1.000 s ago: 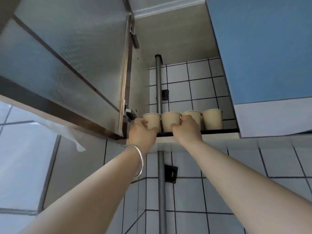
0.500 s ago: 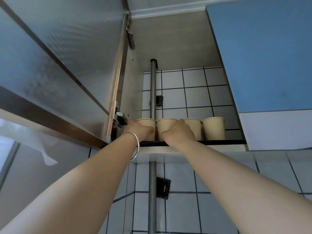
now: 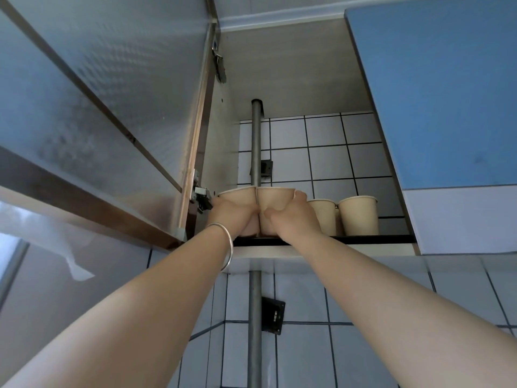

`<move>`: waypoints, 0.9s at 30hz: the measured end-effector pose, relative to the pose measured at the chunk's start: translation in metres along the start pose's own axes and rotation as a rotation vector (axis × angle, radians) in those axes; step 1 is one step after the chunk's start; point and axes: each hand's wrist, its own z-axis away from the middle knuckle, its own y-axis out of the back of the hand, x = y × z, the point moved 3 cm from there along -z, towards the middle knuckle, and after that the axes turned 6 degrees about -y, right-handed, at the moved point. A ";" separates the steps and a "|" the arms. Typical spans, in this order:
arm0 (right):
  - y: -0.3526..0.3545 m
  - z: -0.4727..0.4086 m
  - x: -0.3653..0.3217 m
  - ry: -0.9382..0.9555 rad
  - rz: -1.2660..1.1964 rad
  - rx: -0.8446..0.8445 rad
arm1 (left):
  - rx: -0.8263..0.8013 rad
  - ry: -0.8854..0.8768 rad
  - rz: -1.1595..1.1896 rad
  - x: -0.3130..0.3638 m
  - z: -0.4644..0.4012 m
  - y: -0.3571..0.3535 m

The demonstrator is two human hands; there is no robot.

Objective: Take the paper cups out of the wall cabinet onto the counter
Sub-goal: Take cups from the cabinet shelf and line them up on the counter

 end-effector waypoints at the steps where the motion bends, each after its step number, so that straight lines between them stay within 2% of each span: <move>1: 0.003 0.002 -0.004 0.016 -0.059 0.011 | 0.030 -0.037 0.032 0.003 0.002 0.004; 4: 0.013 0.011 -0.013 0.027 -0.224 0.023 | 0.085 -0.127 0.108 0.017 0.011 0.015; 11: 0.031 0.042 -0.019 -0.052 -0.453 -0.035 | 0.042 -0.234 0.198 0.040 0.061 0.039; 19: 0.034 0.123 0.017 -0.175 -0.692 -0.227 | -0.092 -0.082 0.301 0.005 0.151 0.057; 21: 0.031 0.150 0.031 -0.190 -0.718 -0.314 | -0.069 -0.055 0.304 -0.006 0.182 0.063; 24: 0.024 0.192 0.046 -0.231 -0.763 -0.417 | 0.063 0.062 0.274 -0.023 0.226 0.077; 27: 0.015 0.235 0.056 -0.294 -0.787 -0.492 | 0.156 0.054 0.253 -0.035 0.275 0.096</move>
